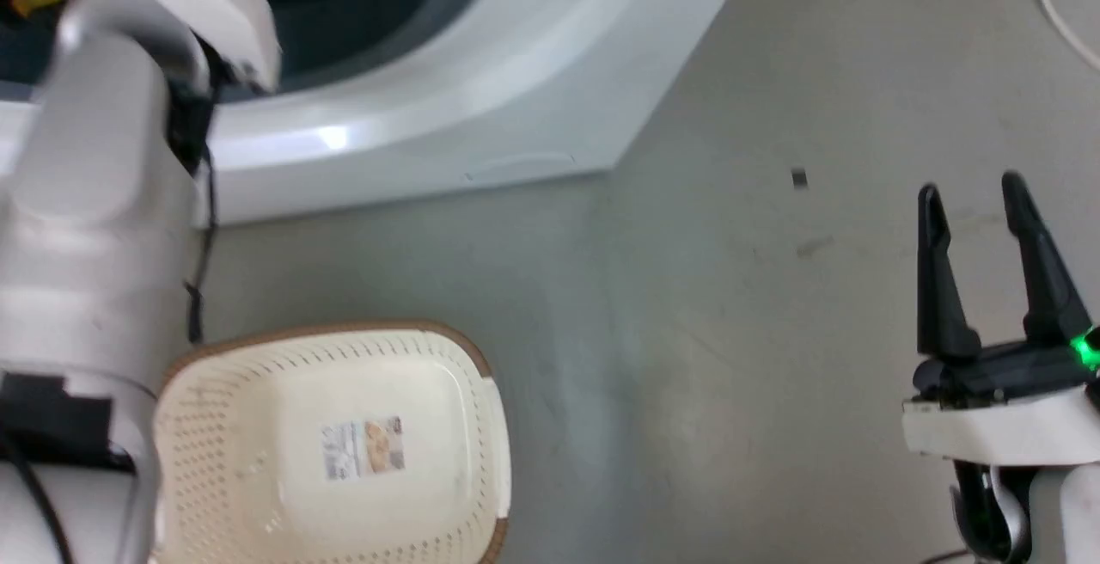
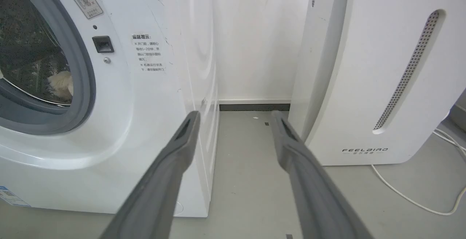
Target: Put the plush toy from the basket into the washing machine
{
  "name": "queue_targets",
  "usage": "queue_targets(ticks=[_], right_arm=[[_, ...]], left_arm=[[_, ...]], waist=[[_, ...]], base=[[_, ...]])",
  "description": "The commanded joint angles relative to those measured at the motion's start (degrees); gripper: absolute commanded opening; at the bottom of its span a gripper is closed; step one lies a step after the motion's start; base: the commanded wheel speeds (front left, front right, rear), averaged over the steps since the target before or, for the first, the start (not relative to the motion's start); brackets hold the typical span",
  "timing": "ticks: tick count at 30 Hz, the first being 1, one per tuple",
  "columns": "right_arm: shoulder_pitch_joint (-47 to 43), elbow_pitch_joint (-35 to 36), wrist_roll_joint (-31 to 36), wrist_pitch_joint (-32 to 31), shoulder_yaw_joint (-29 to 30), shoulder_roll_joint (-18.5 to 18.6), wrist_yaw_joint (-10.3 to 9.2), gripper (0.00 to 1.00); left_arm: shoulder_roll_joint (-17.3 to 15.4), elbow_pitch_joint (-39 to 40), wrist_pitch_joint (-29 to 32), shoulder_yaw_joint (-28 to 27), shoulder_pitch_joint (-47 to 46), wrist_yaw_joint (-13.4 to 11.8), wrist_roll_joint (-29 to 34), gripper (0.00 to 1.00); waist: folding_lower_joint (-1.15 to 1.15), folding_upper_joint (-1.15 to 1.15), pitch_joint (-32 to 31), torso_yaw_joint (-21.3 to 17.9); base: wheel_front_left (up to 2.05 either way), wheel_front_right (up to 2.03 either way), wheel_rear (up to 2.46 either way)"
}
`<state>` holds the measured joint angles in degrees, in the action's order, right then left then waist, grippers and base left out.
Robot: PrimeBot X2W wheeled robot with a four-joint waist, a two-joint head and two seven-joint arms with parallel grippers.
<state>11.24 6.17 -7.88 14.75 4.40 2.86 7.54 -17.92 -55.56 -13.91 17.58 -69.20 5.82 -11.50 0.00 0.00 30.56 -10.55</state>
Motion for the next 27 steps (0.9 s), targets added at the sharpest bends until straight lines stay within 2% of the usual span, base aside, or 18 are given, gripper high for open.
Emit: queue_targets(ticks=[1, 5, 11, 16, 17, 23, 27], right_arm=[[-1.1, -0.4, 0.6, 0.2, 0.2, 0.0, -0.05, 1.0], [-3.5, -1.1, 1.5, 0.3, 0.4, 0.0, -0.05, 1.0], [-6.6, -2.1, 2.1, 0.3, 0.5, 0.0, -0.05, 1.0], [-8.9, -2.7, 2.4, 0.3, 0.2, 0.0, -0.05, 1.0], [-10.1, -3.0, 2.4, 0.3, 0.1, 0.0, -0.05, 1.0], [-11.5, -3.6, 2.1, 0.3, -0.2, 0.0, -0.05, 1.0], [-12.8, -4.1, 1.8, 0.3, -0.3, 0.0, -0.05, 1.0]], left_arm=[[0.5, 0.7, -0.6, -0.1, 2.3, 0.2, -0.6, 1.0], [1.9, 5.1, -1.0, -0.6, 9.2, -0.2, -1.7, 1.0], [3.2, 17.6, -1.1, -2.5, 22.6, -2.0, -3.1, 1.0], [3.4, 27.8, -1.1, -3.6, 34.8, -5.1, -2.3, 1.0], [3.8, 33.1, -1.1, -4.5, 42.0, -6.5, -2.4, 1.0], [5.3, 40.0, -1.1, -6.1, 52.1, -8.4, -3.2, 1.0], [7.5, 45.3, -1.1, -7.9, 59.9, -10.3, -3.7, 1.0]], waist=[[0.0, 0.0, -6.3, 3.3], [0.0, 0.0, -10.9, 5.2], [0.0, 0.0, -16.4, 7.5], [0.0, 0.0, -19.8, 8.8], [0.0, 0.0, -21.4, 9.2], [0.0, 0.0, -23.4, 9.8], [0.0, 0.0, -24.8, 10.4]], base=[[0.0, 0.0, 0.0], [0.0, 0.0, 0.0], [0.0, 0.0, 0.0], [0.0, 0.0, 0.0], [0.0, 0.0, 0.0], [0.0, 0.0, 0.0], [0.0, 0.0, 0.0]])
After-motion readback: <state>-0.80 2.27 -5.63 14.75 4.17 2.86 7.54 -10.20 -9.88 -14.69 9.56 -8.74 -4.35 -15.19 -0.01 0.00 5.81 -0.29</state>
